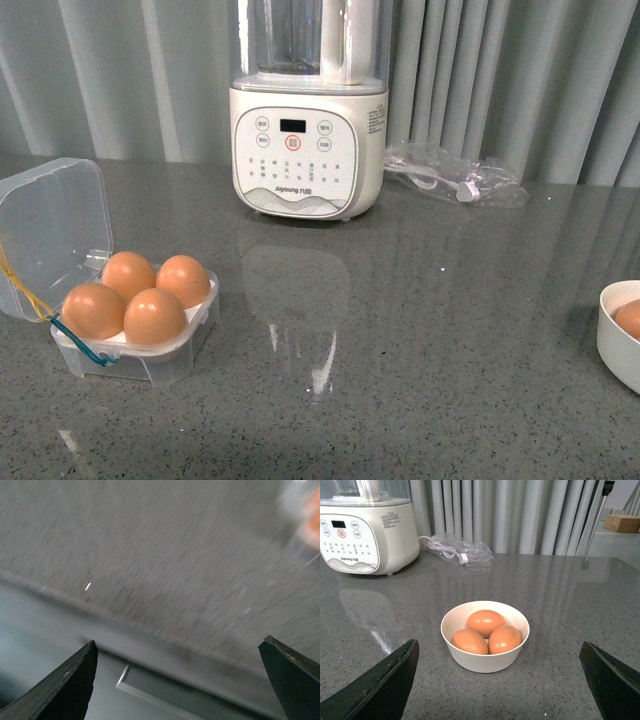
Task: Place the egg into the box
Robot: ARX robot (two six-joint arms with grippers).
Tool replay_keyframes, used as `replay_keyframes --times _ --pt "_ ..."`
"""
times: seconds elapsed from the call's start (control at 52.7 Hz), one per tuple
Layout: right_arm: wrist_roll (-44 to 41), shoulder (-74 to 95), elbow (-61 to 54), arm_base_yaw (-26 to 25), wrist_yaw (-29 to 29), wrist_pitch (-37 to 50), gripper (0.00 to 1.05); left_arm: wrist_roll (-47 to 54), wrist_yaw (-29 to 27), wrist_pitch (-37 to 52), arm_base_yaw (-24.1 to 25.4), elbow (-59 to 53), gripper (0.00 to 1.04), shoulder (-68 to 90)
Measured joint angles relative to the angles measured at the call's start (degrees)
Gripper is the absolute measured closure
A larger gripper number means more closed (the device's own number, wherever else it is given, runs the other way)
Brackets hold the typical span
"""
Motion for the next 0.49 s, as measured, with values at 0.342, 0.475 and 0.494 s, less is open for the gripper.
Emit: replay_keyframes --times 0.342,0.475,0.494 --pt "0.0 0.0 0.0 0.0 0.0 0.0 0.07 -1.3 -0.2 12.9 -3.9 9.4 0.07 12.8" --pt "0.0 0.0 0.0 0.0 0.0 0.0 0.07 3.1 7.7 21.8 2.0 12.7 0.07 21.6" --pt "0.0 0.0 0.0 0.0 0.0 0.0 0.07 3.5 8.7 22.5 2.6 13.0 0.07 22.3"
